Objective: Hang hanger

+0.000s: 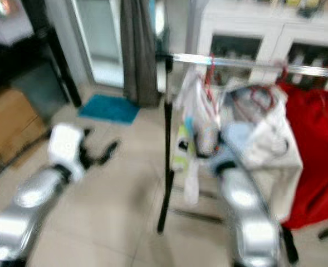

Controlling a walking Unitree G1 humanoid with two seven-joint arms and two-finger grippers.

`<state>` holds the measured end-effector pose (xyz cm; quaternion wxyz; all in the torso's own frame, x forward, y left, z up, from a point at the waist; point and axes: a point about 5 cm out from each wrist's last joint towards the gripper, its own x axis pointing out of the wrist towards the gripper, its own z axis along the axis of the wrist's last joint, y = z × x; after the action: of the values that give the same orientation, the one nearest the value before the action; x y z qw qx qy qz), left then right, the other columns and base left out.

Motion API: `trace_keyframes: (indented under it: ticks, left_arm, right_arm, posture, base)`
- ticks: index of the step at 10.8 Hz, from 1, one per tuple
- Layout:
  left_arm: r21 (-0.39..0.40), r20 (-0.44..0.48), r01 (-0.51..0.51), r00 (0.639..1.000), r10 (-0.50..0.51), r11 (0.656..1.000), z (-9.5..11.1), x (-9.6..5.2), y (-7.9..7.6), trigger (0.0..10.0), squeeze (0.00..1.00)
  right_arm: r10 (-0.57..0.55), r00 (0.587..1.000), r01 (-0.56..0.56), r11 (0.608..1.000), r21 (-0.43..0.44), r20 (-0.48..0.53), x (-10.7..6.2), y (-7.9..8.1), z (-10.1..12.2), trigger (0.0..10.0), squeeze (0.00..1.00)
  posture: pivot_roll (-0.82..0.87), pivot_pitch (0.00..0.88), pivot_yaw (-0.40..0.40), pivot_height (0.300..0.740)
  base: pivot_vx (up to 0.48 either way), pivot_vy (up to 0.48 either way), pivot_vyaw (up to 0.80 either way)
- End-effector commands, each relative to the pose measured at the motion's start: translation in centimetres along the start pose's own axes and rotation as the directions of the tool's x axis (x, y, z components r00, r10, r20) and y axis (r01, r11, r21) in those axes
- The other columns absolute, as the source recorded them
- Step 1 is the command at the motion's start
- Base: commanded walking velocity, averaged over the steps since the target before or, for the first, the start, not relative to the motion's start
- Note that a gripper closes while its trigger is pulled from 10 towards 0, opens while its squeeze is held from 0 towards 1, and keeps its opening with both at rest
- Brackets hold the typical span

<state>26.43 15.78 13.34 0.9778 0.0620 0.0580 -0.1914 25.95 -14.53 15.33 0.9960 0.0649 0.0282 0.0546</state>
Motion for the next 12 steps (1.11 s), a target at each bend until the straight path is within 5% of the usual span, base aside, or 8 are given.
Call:
trace_keyframes:
  ticks: [1, 12]
  left_arm:
    - [-0.002, 0.015, 0.017, 1.0, -0.017, 1.0, 0.45, 0.24, -0.4, 10.0, 0.0]
    - [-0.004, 0.029, 0.04, 0.999, -0.039, 0.999, 0.85, 0.67, -0.96, 10.0, 0.0]
  right_arm:
    - [-0.03, 0.999, 0.03, 0.999, -0.01, 0.014, -0.13, -0.75, 0.44, 10.0, 0.0]
    - [-0.04, 0.998, 0.04, 0.999, -0.002, 0.038, 0.36, -1.27, 1.4, 10.0, 0.0]
  posture:
    - [-0.04, 0.0, 0.044, 0.74]
    - [-0.03, 0.0, 0.028, 0.74]
  base:
    - [0.255, 0.0, 0.0]
    - [0.264, 0.0, 0.0]
